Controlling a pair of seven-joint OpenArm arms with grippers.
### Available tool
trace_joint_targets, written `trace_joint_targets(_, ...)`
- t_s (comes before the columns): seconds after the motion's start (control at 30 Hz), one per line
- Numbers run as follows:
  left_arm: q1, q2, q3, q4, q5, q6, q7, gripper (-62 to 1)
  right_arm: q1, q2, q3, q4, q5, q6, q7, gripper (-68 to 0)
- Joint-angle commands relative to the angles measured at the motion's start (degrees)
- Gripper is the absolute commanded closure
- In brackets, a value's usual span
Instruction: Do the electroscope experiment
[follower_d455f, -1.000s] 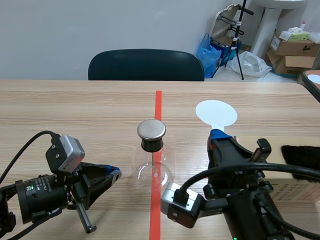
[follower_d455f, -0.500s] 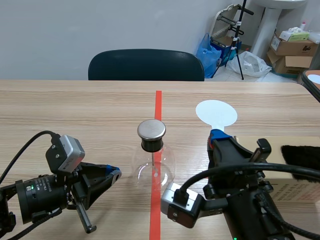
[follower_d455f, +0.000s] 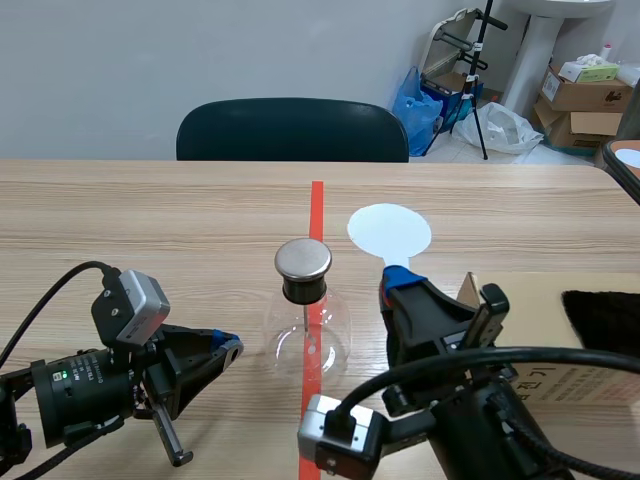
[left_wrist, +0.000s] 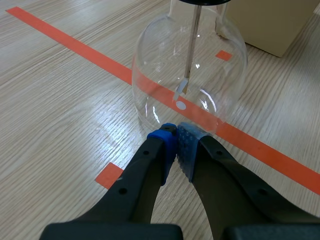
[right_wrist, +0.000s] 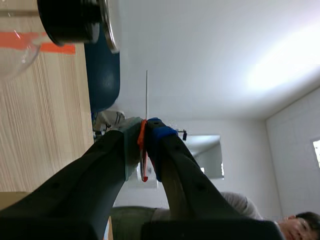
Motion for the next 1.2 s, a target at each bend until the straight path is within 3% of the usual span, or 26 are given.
trace_joint_targets(0.0,-0.3,0.3,-0.1,1.1,-0.4,-0.2,-0.9,-3.0,0.0,0.5,0.1,0.4,0.0,-0.6,1.3,-1.3)
trace_joint_targets(0.5,-0.3,0.3,-0.1,1.1,-0.4,-0.2,-0.9,-3.0,0.0,0.5,0.0,0.4,0.0,0.0,12.1,-1.3)
trace_joint_targets(1.17,-0.3,0.3,-0.1,1.1,-0.4,-0.2,-0.9,-3.0,0.0,0.5,0.1,0.4,-0.3,0.7,12.5,-1.3)
